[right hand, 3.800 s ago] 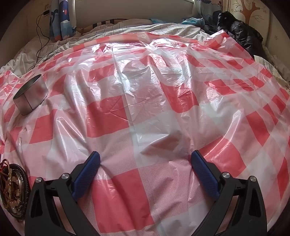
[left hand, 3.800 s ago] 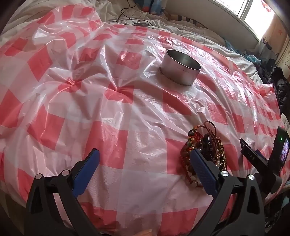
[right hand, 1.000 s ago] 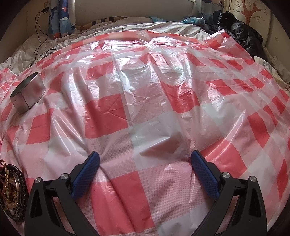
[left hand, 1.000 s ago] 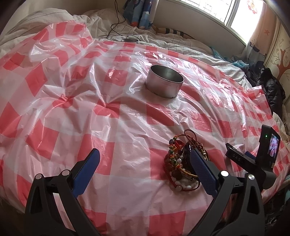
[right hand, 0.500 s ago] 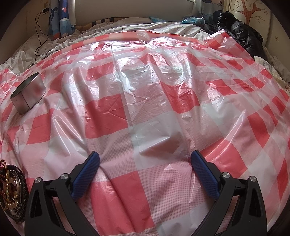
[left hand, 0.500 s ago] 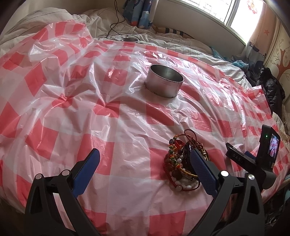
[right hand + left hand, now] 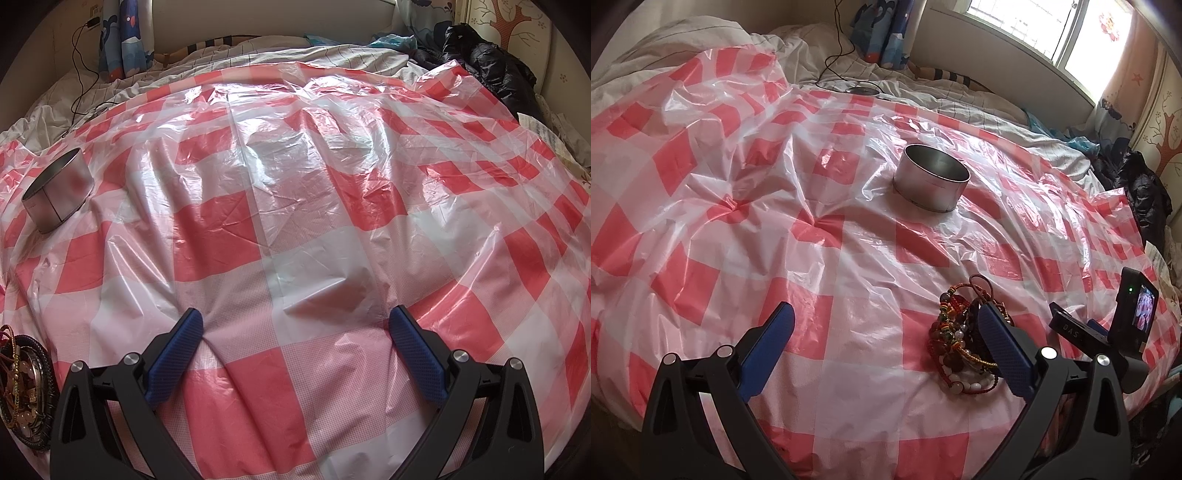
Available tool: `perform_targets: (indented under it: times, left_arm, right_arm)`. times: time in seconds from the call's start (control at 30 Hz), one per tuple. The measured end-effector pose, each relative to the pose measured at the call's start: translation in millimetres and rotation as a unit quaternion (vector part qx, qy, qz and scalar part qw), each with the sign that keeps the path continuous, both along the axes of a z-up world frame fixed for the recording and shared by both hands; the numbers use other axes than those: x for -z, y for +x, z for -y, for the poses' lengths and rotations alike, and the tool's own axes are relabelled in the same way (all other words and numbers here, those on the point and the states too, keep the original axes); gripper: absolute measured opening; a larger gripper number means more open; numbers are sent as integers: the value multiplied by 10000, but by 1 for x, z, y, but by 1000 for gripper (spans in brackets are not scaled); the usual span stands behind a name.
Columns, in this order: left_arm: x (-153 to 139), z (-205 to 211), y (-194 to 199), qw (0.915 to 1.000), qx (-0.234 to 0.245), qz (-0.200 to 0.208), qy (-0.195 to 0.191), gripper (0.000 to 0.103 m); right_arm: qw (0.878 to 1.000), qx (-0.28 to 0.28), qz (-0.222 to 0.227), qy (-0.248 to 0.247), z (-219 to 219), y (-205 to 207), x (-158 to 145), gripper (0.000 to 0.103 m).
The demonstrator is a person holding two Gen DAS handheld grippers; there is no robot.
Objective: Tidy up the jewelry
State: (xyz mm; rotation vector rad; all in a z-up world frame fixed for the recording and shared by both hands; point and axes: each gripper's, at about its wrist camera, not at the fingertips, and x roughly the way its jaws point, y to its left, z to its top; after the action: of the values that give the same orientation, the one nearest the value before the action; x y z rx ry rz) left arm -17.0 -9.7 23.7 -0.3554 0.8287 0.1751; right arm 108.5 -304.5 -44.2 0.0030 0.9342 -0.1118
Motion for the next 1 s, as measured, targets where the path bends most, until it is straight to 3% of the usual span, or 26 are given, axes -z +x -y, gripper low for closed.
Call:
perform_targets:
  times: [0.3, 1.0]
  left_arm:
    - [-3, 5, 0, 9995, -68, -57, 319, 96]
    - [-4, 9, 0, 9993, -63, -83, 347, 96]
  right_arm:
    - [10000, -2, 18, 47, 0, 0, -1, 96]
    - [10000, 3, 20, 41, 0, -1, -1, 96]
